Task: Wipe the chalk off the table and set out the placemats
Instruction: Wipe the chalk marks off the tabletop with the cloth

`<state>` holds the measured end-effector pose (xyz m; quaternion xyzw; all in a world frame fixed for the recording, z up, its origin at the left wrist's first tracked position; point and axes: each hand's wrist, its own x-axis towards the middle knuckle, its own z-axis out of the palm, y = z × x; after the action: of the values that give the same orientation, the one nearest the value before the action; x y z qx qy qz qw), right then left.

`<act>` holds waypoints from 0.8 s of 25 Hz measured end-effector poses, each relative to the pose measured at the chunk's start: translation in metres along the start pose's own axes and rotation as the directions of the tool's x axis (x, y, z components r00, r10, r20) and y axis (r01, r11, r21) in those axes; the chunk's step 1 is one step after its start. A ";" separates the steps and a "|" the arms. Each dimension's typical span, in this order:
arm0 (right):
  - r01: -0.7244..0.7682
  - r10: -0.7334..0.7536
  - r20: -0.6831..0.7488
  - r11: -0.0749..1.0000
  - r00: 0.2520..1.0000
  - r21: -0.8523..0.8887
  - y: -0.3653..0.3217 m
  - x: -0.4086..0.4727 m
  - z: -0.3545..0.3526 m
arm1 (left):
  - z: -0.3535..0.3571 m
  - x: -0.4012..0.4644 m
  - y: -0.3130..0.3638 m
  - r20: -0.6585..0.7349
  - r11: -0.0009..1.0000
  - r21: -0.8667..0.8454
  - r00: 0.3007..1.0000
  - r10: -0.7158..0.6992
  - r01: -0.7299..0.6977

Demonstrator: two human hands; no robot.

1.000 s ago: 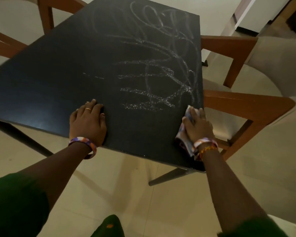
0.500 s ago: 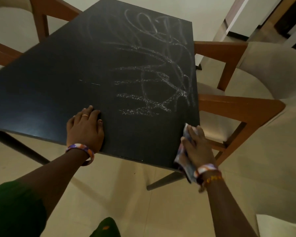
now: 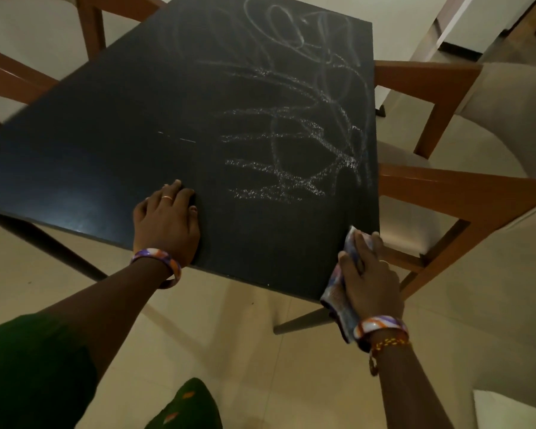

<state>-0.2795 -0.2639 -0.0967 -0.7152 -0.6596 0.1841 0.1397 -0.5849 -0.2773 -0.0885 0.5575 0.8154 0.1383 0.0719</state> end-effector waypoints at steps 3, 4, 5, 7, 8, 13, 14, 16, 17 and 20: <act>0.018 -0.019 0.029 0.999 0.999 0.034 -0.012 0.063 -0.004 | -0.001 0.000 0.001 -0.004 1.000 0.002 1.000 0.003 -0.003; -0.021 0.018 0.058 0.998 0.998 0.061 -0.018 0.087 -0.009 | -0.001 -0.001 0.001 -0.002 1.000 0.006 1.000 0.002 -0.002; -0.066 0.058 0.085 0.994 0.995 0.087 -0.021 0.107 -0.013 | -0.001 -0.001 0.002 0.000 1.000 0.011 1.000 0.002 -0.002; -0.088 0.077 0.106 0.991 0.991 0.103 -0.023 0.119 -0.017 | -0.002 0.001 0.002 0.002 1.000 0.017 1.000 0.003 -0.003; -0.076 0.066 0.105 0.993 0.992 0.092 -0.023 0.109 -0.016 | -0.001 0.001 0.001 0.002 1.000 0.017 1.000 0.000 0.000; -0.044 0.050 0.022 0.974 0.999 -0.220 -0.020 0.001 0.003 | 0.002 0.001 0.002 0.002 1.000 0.023 1.000 -0.011 0.011; -0.037 0.044 0.016 0.955 0.999 -0.295 -0.023 0.001 0.005 | 0.001 0.001 0.001 0.001 1.000 0.023 1.000 -0.012 0.012; -0.042 0.055 0.031 0.946 0.998 -0.322 -0.033 0.034 0.002 | 0.000 0.002 0.001 0.003 1.000 0.027 1.000 -0.005 0.005; -0.062 0.075 0.038 0.958 0.996 -0.279 -0.039 0.057 0.000 | 0.000 0.001 0.002 0.003 1.000 0.032 1.000 0.000 0.000; -0.080 0.088 0.036 0.981 0.995 -0.178 -0.069 0.098 0.007 | 0.002 0.001 0.001 -0.009 1.000 0.024 1.000 0.007 -0.007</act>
<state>-0.3383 -0.1605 -0.0799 -0.7478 -0.6455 0.1461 0.0535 -0.5837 -0.2759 -0.0901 0.5607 0.8153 0.1312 0.0611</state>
